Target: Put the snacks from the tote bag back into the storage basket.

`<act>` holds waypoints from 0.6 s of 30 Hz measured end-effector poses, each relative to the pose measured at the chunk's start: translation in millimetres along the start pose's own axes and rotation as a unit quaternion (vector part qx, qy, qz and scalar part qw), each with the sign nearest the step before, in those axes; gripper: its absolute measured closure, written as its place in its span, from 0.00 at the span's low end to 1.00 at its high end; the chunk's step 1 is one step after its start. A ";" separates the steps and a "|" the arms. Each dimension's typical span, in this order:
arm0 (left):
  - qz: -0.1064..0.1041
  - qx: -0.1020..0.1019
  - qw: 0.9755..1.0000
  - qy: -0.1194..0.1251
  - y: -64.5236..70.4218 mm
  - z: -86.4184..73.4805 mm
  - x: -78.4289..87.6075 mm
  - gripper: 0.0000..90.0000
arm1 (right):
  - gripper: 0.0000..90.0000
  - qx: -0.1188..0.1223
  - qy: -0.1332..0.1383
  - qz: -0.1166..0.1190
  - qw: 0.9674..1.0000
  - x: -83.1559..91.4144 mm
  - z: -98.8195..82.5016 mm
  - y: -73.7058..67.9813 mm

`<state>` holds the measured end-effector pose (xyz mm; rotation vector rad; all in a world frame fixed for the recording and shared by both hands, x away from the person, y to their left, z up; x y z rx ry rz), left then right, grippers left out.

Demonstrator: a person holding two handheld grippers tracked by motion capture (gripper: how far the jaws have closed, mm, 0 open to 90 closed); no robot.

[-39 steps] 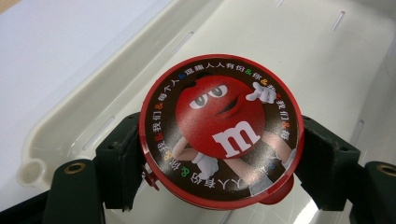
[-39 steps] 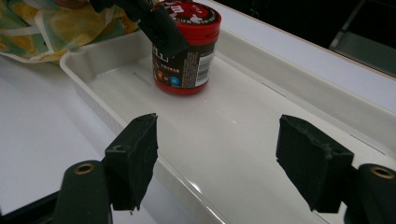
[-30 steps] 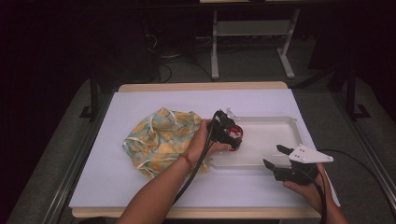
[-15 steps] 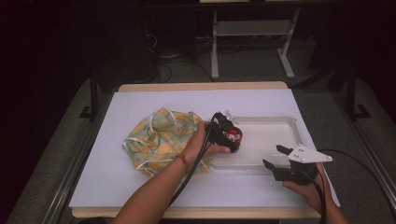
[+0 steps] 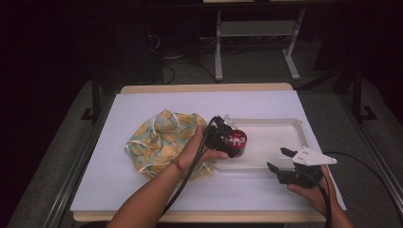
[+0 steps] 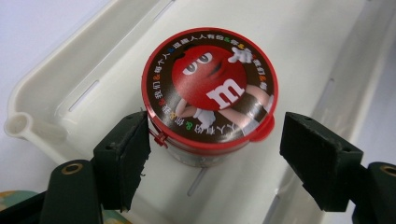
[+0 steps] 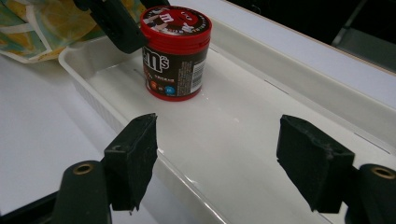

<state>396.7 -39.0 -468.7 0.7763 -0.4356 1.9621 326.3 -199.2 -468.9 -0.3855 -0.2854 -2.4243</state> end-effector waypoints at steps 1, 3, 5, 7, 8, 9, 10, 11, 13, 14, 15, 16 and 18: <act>-0.001 0.000 1.000 0.000 0.6 -0.9 0.6 0.29 | 0.31 -0.001 0.000 0.000 1.000 0.1 0.2 0.0; -0.005 -0.003 1.000 0.002 2.6 -1.9 1.2 0.29 | 0.31 -0.001 0.000 -0.001 1.000 0.0 0.2 0.3; -0.013 -0.012 1.000 0.002 5.7 -3.1 2.2 0.29 | 0.31 0.000 -0.001 -0.001 1.000 -0.1 0.0 0.3; -0.018 -0.016 1.000 0.001 8.0 -4.1 3.2 0.30 | 0.31 0.001 -0.001 0.000 1.000 -0.1 0.0 0.1; -0.017 -0.020 1.000 0.002 8.1 -4.4 4.2 0.32 | 0.31 0.000 -0.001 -0.001 1.000 -0.1 -0.1 0.3; -0.016 -0.018 1.000 0.005 8.6 -3.9 5.2 0.35 | 0.31 0.000 -0.001 -0.001 1.000 0.0 0.0 0.6; -0.019 -0.019 1.000 0.007 9.2 -3.9 6.4 0.34 | 0.31 0.000 0.000 -0.001 1.000 0.1 0.3 0.6; -0.021 -0.021 1.000 0.008 10.2 -3.8 7.6 0.34 | 0.31 -0.001 0.000 -0.001 1.000 0.2 0.4 0.5; -0.021 -0.027 0.999 0.009 10.6 -3.6 9.4 0.35 | 0.31 0.000 0.000 -0.001 1.000 0.1 0.2 0.7; -0.020 -0.026 0.999 0.010 10.4 -3.4 9.8 0.35 | 0.31 0.000 -0.001 -0.001 1.000 0.0 0.0 0.7; -0.019 -0.023 0.999 0.012 10.2 -3.3 9.9 0.36 | 0.31 0.001 -0.001 -0.001 1.000 0.0 -0.1 0.7; -0.017 -0.026 0.999 0.011 10.3 -3.2 10.0 0.37 | 0.31 0.000 -0.001 -0.001 1.000 -0.1 0.0 0.5; -0.015 -0.032 0.999 0.017 10.0 -1.6 10.7 0.37 | 0.31 0.001 0.000 -0.001 1.000 -0.1 0.3 0.3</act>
Point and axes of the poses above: each handheld gripper's, and its own axes: x roughly backward along the jaws, z roughly out of its top, y roughly to its right, the point moved 10 cm from there along -x, roughly forward along the jaws, and after that the axes turned 9 degrees about y, right-handed, at the moved point
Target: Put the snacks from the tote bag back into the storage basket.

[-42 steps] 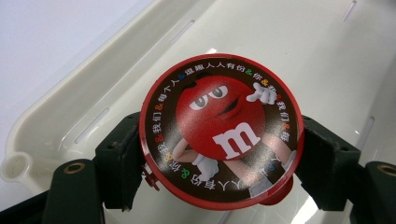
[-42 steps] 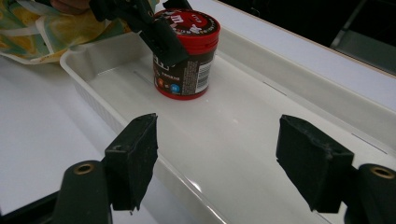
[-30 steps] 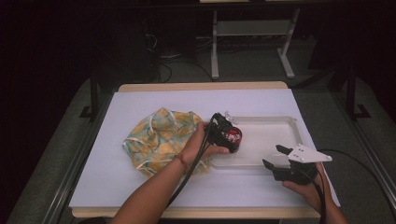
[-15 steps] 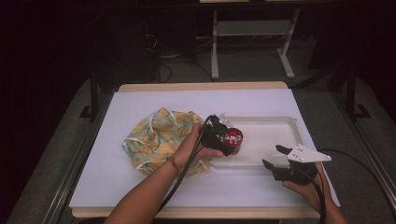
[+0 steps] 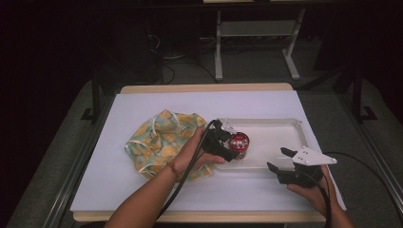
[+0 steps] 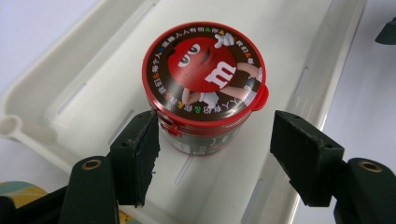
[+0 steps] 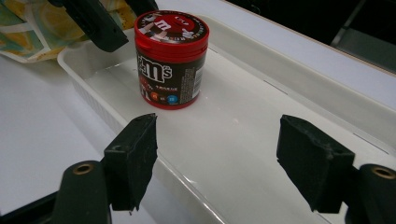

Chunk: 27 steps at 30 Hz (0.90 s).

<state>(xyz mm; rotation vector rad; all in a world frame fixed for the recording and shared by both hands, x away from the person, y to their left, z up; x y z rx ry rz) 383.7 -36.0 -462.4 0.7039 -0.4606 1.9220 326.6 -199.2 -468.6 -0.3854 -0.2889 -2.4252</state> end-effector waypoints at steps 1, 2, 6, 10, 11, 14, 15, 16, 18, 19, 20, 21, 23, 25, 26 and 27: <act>0.000 0.002 1.000 0.001 0.0 0.4 0.0 0.37 | 0.31 0.000 0.000 0.000 1.000 0.1 0.1 -0.1; 0.000 0.003 1.000 0.003 0.1 0.7 -0.3 0.37 | 0.31 -0.001 0.000 0.000 1.000 0.1 0.1 0.0; 0.002 0.007 1.000 0.004 -0.8 0.9 -0.5 0.37 | 0.31 -0.001 0.001 -0.001 1.000 0.1 0.1 0.3; 0.005 0.002 1.000 0.007 -3.9 1.9 2.6 0.36 | 0.32 0.000 0.002 0.000 1.000 0.2 0.7 0.0; 0.008 0.001 1.000 0.010 -4.6 2.6 3.7 0.36 | 0.32 0.000 0.001 0.000 1.000 0.2 0.7 -0.1; 0.015 -0.004 1.000 0.012 -7.5 3.3 6.9 0.35 | 0.32 0.000 0.001 0.000 1.000 0.0 0.4 -0.2; 0.014 -0.004 1.000 0.017 -7.6 4.0 7.7 0.35 | 0.32 0.000 0.000 0.000 1.000 -0.1 0.1 -0.1; 0.016 -0.005 1.000 0.018 -8.0 4.1 8.9 0.34 | 0.32 0.001 -0.001 0.000 1.000 -0.2 -0.1 -0.2; 0.017 -0.008 1.000 0.022 -8.7 4.8 11.0 0.32 | 0.32 0.002 -0.001 0.001 1.000 -0.4 -0.2 -0.5; 0.016 -0.009 0.999 0.027 -8.8 5.7 11.8 0.32 | 0.31 0.002 -0.001 0.001 1.000 -0.6 -0.2 -0.7; 0.018 -0.010 0.999 0.028 -9.4 6.2 12.9 0.32 | 0.31 0.001 -0.002 0.001 1.000 -0.6 -0.3 -0.8; 0.019 -0.010 0.999 0.030 -9.7 6.5 13.8 0.31 | 0.32 0.001 -0.002 0.001 1.000 -0.7 -0.4 -0.8; 0.020 -0.015 0.999 0.029 -10.3 6.2 15.9 0.29 | 0.31 0.002 -0.002 0.001 1.000 -0.6 -0.4 -1.0; 0.024 -0.020 0.999 0.031 -11.7 6.2 18.4 0.29 | 0.32 0.002 -0.002 0.001 1.000 -0.6 -0.3 -1.1; 0.023 -0.021 0.999 0.035 -12.0 6.5 19.9 0.28 | 0.32 0.002 -0.002 0.001 1.000 -0.6 -0.3 -1.1; 0.025 -0.022 0.999 0.039 -12.6 7.1 21.3 0.27 | 0.32 0.002 -0.002 0.002 1.000 -0.6 -0.1 -1.1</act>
Point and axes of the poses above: each handheld gripper's, and its own axes: x roughly backward along the jaws, z roughly out of its top, y roughly to its right, the point moved 10 cm from there along -x, roughly forward along the jaws, and after that the axes turned 9 degrees about y, right-handed, at the moved point
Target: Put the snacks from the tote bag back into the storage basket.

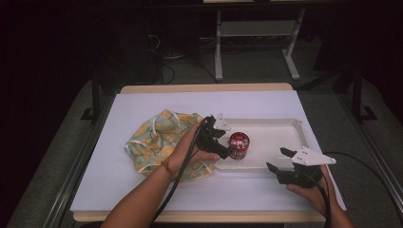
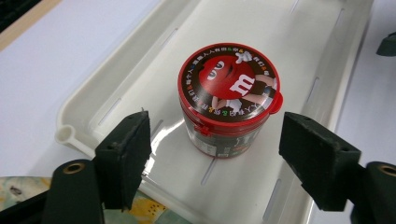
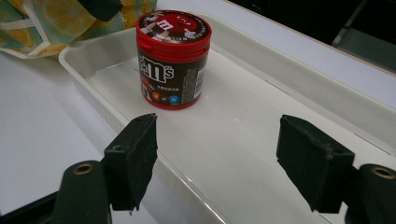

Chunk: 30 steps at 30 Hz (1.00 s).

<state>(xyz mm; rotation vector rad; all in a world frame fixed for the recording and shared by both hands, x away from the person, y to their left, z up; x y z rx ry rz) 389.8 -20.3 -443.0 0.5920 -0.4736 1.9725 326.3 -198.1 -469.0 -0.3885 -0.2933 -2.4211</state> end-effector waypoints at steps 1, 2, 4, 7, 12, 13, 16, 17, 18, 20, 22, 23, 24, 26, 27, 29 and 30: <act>0.001 -0.001 1.000 0.002 -0.6 0.3 1.5 0.27 | 0.32 0.000 0.000 0.000 1.000 0.0 0.0 -0.1; 0.000 -0.004 1.000 0.003 -1.2 0.3 3.1 0.27 | 0.32 0.000 0.000 0.000 1.000 -0.2 0.0 -0.2; 0.001 -0.007 1.000 0.006 -2.8 0.8 6.2 0.26 | 0.32 0.000 -0.001 0.001 1.000 -0.5 -0.2 -0.5; 0.000 -0.013 1.000 0.014 -4.7 1.4 11.1 0.26 | 0.32 0.000 -0.001 0.001 1.000 -0.7 -0.4 -0.9; 0.006 -0.026 0.999 0.021 -9.3 -0.3 19.5 0.26 | 0.32 -0.001 -0.001 0.001 1.000 -1.0 -0.4 -1.1; 0.007 -0.030 0.999 0.023 -10.3 -0.3 21.6 0.26 | 0.32 -0.001 -0.002 0.001 1.000 -1.1 -0.5 -1.1; 0.011 -0.036 0.999 0.027 -13.1 -0.8 26.5 0.26 | 0.32 0.000 -0.002 0.002 1.000 -1.4 -0.9 -1.5; 0.008 -0.037 0.999 0.027 -13.0 -1.2 28.0 0.26 | 0.32 0.000 -0.003 0.002 1.000 -1.5 -0.9 -1.5; 0.008 -0.037 0.999 0.029 -13.5 -1.5 29.3 0.26 | 0.32 0.000 -0.002 0.002 1.000 -1.7 -0.8 -1.5; 0.000 -0.039 0.999 0.032 -13.3 -2.5 32.1 0.26 | 0.32 -0.001 -0.002 0.002 1.000 -1.6 -0.8 -1.5; -0.002 -0.039 0.999 0.035 -13.6 -3.4 34.1 0.26 | 0.32 -0.001 -0.002 0.002 1.000 -1.6 -0.8 -1.6; 0.002 -0.042 0.998 0.036 -14.4 -3.6 34.7 0.26 | 0.32 -0.001 -0.002 0.002 1.000 -1.8 -0.8 -1.6; 0.004 -0.043 0.998 0.038 -14.4 -3.7 35.9 0.26 | 0.32 0.000 -0.002 0.002 1.000 -2.0 -0.8 -1.7; 0.006 -0.042 0.998 0.040 -15.5 -4.0 38.2 0.26 | 0.32 0.001 -0.003 0.003 1.000 -2.2 -1.0 -1.9; 0.007 -0.043 0.998 0.040 -15.9 -4.5 39.2 0.26 | 0.32 0.000 -0.003 0.003 1.000 -2.1 -1.0 -2.1; 0.013 -0.045 0.998 0.040 -17.3 -5.4 41.2 0.27 | 0.32 0.001 -0.003 0.003 1.000 -2.1 -1.0 -2.1; 0.013 -0.046 0.998 0.039 -18.0 -6.3 42.1 0.27 | 0.32 0.001 -0.003 0.003 1.000 -2.2 -1.0 -2.0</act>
Point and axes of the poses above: each handheld gripper's, and its own axes: x roughly backward along the jaws, z roughly out of its top, y roughly to its right, the point moved 10 cm from there along -x, roughly forward along the jaws, and after that the axes turned 9 degrees about y, right-handed, at the moved point
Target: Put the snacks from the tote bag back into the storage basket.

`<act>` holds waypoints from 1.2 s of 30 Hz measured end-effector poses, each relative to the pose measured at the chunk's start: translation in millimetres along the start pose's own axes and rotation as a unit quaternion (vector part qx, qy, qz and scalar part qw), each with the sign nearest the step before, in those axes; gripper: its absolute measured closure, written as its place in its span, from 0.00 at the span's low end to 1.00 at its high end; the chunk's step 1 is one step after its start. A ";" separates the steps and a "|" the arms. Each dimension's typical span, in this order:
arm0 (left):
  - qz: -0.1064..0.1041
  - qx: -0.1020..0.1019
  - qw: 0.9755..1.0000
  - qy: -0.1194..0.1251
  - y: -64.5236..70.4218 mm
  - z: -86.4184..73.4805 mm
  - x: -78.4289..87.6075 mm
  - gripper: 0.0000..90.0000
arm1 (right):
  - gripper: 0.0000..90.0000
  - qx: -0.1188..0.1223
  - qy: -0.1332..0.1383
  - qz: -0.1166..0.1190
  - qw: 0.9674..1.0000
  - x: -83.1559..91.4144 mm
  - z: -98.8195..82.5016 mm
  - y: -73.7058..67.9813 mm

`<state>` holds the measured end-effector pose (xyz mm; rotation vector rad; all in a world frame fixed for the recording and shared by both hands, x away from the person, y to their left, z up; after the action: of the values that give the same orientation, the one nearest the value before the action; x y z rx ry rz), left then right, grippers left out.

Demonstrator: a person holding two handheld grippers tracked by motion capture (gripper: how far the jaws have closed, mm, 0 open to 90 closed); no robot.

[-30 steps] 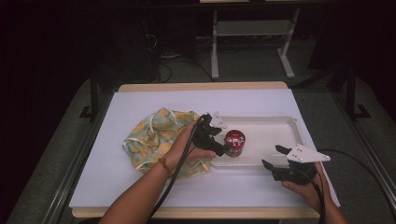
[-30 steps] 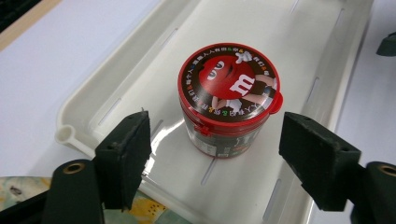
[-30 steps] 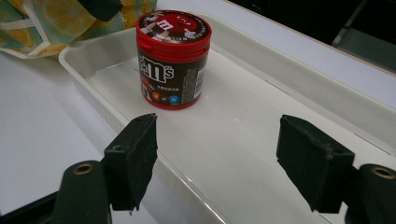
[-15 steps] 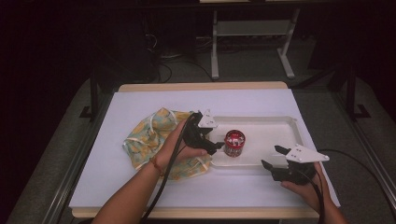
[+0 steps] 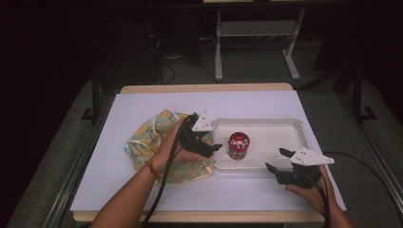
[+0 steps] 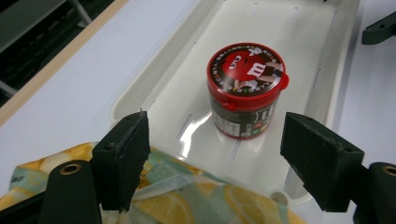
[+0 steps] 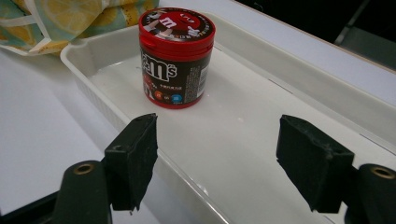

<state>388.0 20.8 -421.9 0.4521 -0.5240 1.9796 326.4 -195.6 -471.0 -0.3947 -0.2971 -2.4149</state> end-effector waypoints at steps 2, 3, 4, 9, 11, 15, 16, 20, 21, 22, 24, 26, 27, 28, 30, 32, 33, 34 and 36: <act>0.004 -0.003 1.000 0.001 -1.3 -1.7 1.8 0.27 | 0.32 0.000 0.000 0.000 1.000 0.0 0.0 0.1; 0.007 0.000 1.000 0.001 -2.0 -2.8 2.6 0.27 | 0.32 0.000 0.000 0.000 1.000 0.0 0.1 0.0; 0.008 -0.002 1.000 -0.001 -2.8 -4.2 3.7 0.26 | 0.32 0.000 0.000 0.000 1.000 0.1 0.1 -0.1; 0.014 -0.001 1.000 0.002 -6.5 -8.6 10.7 0.27 | 0.32 0.000 0.001 0.000 1.000 0.3 0.5 -0.2; 0.016 -0.004 1.000 0.004 -8.0 -9.1 14.4 0.27 | 0.32 0.001 0.001 0.001 1.000 0.3 0.6 -0.5; 0.019 -0.005 1.000 0.007 -10.2 -11.0 20.1 0.26 | 0.32 0.000 0.001 0.000 1.000 -0.3 0.6 -0.6; 0.019 -0.006 1.000 0.007 -10.9 -11.7 21.7 0.26 | 0.32 0.000 0.001 0.001 1.000 -0.3 0.6 -0.9; 0.022 -0.001 1.000 0.006 -14.0 -15.6 25.6 0.26 | 0.32 0.000 0.001 0.001 1.000 -0.7 0.7 -0.9; 0.024 0.000 1.000 0.007 -14.8 -16.4 26.6 0.26 | 0.32 0.000 0.002 0.001 1.000 -0.7 0.6 -0.9; 0.029 0.001 1.000 0.010 -16.1 -16.9 27.7 0.26 | 0.32 0.000 0.001 0.001 1.000 -0.8 0.6 -0.9; 0.028 0.002 1.000 0.012 -17.3 -18.3 29.8 0.26 | 0.32 0.000 0.001 0.001 1.000 -0.9 0.5 -0.9; 0.032 0.002 0.999 0.013 -18.8 -20.4 31.7 0.26 | 0.32 -0.001 0.001 0.001 1.000 -1.0 0.6 -0.9; 0.032 0.002 0.999 0.013 -19.2 -21.0 32.3 0.26 | 0.32 -0.001 0.000 0.001 1.000 -1.0 0.5 -0.9; 0.033 0.003 0.999 0.013 -19.7 -21.9 33.2 0.26 | 0.32 -0.001 0.001 0.001 1.000 -1.2 0.7 -1.0; 0.036 0.002 0.999 0.015 -21.3 -23.4 35.1 0.26 | 0.32 -0.001 0.001 0.001 1.000 -1.3 0.5 -1.1; 0.042 0.003 0.999 0.017 -23.4 -25.1 36.8 0.26 | 0.32 -0.001 0.000 0.000 1.000 -1.4 0.3 -0.7; 0.041 0.005 0.999 0.017 -23.5 -26.2 37.7 0.26 | 0.32 -0.002 0.000 0.000 1.000 -1.4 0.2 -0.6; 0.042 0.004 0.999 0.016 -24.2 -27.2 38.5 0.26 | 0.32 -0.001 0.000 0.000 1.000 -1.5 0.2 -0.6; 0.044 0.005 0.999 0.016 -25.3 -29.5 40.4 0.26 | 0.32 0.000 0.000 0.001 1.000 -1.7 0.0 -1.0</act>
<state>390.6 76.7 -421.2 0.4083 -0.5225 2.0705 327.0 -193.9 -471.6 -0.3959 -0.2966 -2.4129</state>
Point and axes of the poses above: each handheld gripper's, and its own axes: x roughly backward along the jaws, z roughly out of its top, y roughly to its right, the point moved 10 cm from there along -x, roughly forward along the jaws, and after that the axes turned 9 degrees about y, right-handed, at the moved point
